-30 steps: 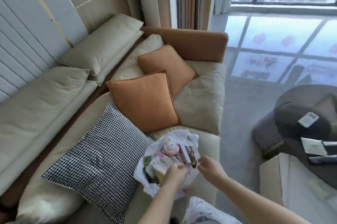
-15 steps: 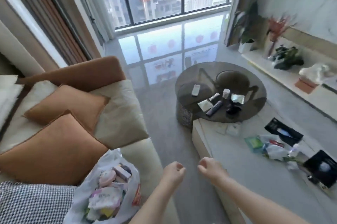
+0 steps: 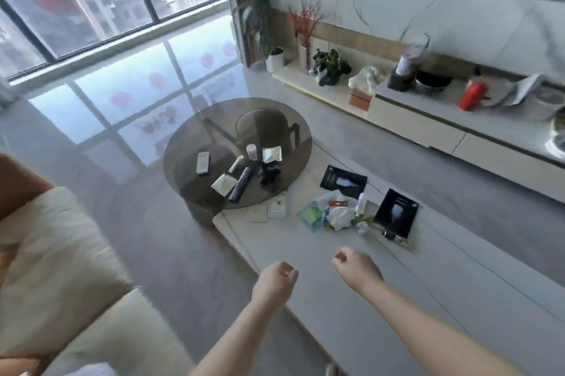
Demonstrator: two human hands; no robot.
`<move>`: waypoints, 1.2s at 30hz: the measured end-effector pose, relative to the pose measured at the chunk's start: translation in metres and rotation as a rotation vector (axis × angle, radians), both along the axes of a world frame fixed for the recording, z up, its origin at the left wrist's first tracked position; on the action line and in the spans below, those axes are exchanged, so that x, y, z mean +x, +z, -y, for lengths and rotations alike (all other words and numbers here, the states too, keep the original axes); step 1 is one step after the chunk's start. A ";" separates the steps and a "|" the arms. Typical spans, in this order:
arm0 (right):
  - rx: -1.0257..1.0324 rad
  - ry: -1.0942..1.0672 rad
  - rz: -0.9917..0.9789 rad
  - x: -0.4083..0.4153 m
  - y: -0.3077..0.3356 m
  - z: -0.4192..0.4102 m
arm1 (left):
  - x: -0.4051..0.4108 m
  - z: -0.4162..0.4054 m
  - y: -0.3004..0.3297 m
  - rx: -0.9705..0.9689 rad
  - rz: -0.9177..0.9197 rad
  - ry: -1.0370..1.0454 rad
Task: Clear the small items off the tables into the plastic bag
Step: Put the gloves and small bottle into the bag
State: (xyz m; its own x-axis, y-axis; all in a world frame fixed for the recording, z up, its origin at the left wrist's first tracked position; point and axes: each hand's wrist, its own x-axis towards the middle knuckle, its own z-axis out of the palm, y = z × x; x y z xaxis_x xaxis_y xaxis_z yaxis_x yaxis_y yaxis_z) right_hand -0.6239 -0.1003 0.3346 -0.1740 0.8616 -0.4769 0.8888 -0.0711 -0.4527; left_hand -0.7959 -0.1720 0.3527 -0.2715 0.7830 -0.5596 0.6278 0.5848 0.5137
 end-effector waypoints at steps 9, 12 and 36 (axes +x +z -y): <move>-0.080 -0.212 -0.009 0.075 -0.040 -0.079 | 0.080 -0.093 -0.042 -0.056 0.042 -0.092; -0.113 -0.262 -0.004 0.087 -0.060 -0.104 | 0.090 -0.126 -0.064 -0.072 0.034 -0.102; -0.092 -0.384 0.083 0.073 -0.357 -0.264 | 0.096 -0.356 -0.372 0.127 -0.126 -0.255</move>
